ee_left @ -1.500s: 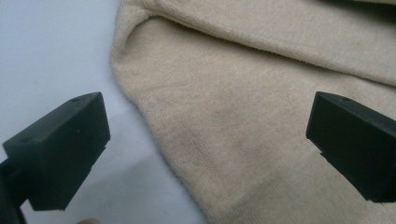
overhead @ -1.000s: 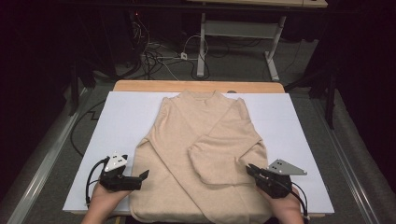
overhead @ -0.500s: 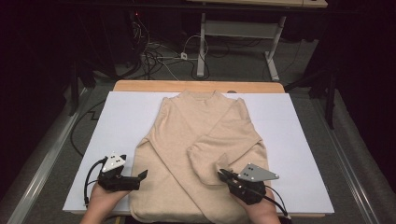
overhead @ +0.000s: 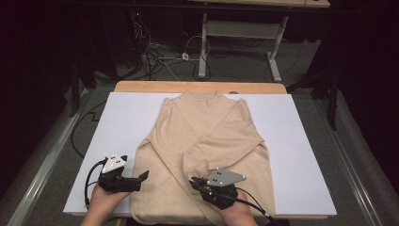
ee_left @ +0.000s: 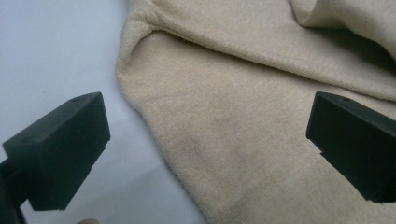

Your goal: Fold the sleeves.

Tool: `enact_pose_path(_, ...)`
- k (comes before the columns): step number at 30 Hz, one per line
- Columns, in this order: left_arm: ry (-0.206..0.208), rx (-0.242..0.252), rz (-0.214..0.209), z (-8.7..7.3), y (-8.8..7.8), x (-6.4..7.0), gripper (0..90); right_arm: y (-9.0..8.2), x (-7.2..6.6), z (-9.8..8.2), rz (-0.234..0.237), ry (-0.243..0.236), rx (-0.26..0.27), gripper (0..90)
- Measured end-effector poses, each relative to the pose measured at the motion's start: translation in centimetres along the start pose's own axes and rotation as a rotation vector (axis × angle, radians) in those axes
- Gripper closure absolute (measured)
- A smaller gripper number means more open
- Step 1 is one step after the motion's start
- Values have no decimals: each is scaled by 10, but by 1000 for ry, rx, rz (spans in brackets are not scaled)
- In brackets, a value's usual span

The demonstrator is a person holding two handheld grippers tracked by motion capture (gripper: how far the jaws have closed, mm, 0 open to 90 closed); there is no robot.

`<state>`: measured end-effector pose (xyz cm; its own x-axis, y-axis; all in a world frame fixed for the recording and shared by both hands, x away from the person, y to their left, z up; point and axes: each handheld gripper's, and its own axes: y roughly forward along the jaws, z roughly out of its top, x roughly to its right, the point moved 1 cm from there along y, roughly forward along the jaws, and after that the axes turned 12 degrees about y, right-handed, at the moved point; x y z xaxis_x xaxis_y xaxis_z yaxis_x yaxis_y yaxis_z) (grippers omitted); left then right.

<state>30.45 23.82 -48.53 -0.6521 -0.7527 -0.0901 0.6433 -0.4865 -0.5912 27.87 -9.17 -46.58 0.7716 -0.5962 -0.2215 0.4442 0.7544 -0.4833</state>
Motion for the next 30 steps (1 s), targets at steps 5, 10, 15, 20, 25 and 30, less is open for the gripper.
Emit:
enact_pose_path(5, -4, 0, 1, 0, 0, 0, 0, 12, -12, -1, 38, -4, -2, 832)
enact_pose_path(10, -7, 9, -1, 1, -2, 1, 0, 23, -21, -2, 61, -4, -18, 832)
enact_pose_path(15, -11, 4, 2, 1, -1, 0, 0, 34, -37, -3, 94, -33, -33, 831)
enact_pose_path(20, -5, 4, 8, 1, -3, 1, 0, 31, -43, 0, 112, -44, -17, 786)
enact_pose_path(25, -3, -2, 5, 1, -2, 2, 0, 9, -32, 8, 78, -24, 27, 664)
enact_pose_path(30, -4, 7, 3, 1, -4, 3, 0, -18, -6, 4, -7, 11, 53, 616)
